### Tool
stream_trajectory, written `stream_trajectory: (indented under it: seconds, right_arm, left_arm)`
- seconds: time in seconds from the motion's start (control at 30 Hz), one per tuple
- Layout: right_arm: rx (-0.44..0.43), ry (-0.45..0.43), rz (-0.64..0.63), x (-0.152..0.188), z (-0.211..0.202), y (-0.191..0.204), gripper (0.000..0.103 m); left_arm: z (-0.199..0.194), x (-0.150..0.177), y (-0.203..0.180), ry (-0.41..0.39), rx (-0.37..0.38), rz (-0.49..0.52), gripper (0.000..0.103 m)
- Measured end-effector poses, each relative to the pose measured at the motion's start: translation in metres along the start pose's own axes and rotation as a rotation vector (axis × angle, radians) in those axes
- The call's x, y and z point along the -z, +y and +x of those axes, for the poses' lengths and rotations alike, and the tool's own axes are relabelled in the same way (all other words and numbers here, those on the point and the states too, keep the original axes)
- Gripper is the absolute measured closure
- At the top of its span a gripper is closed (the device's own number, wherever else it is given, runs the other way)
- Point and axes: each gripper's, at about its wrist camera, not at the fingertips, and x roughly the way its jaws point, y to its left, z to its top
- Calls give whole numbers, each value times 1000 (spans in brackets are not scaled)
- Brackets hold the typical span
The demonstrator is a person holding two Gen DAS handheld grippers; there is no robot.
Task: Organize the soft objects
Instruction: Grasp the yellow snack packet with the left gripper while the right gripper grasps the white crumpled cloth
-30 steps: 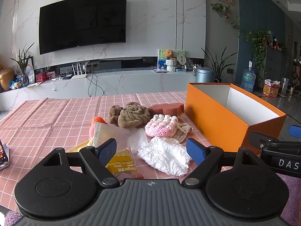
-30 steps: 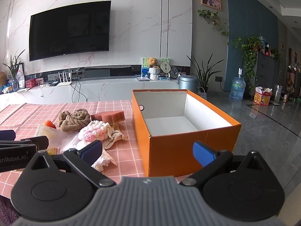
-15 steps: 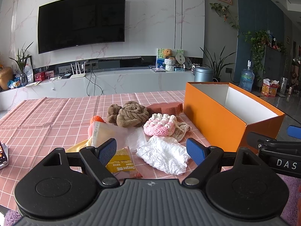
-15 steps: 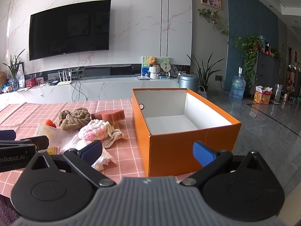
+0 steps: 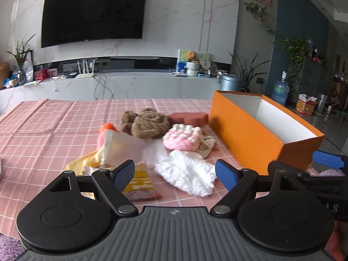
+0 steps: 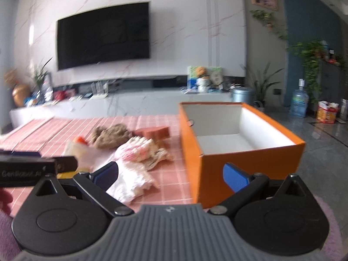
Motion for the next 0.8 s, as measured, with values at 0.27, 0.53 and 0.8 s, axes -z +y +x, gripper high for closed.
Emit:
stream_trajectory:
  seconds: [0.27, 0.53, 0.8]
  right_arm:
    - [-160, 84, -108, -3, 23, 26, 18]
    - [-226, 175, -190, -2, 72, 50, 27]
    - [-246, 226, -198, 0, 132, 65, 15]
  left_arm:
    - [15, 3, 33, 67, -47, -22, 5]
    - [48, 4, 81, 140, -159, -112, 5]
    - [79, 15, 115, 242, -132, -283, 16]
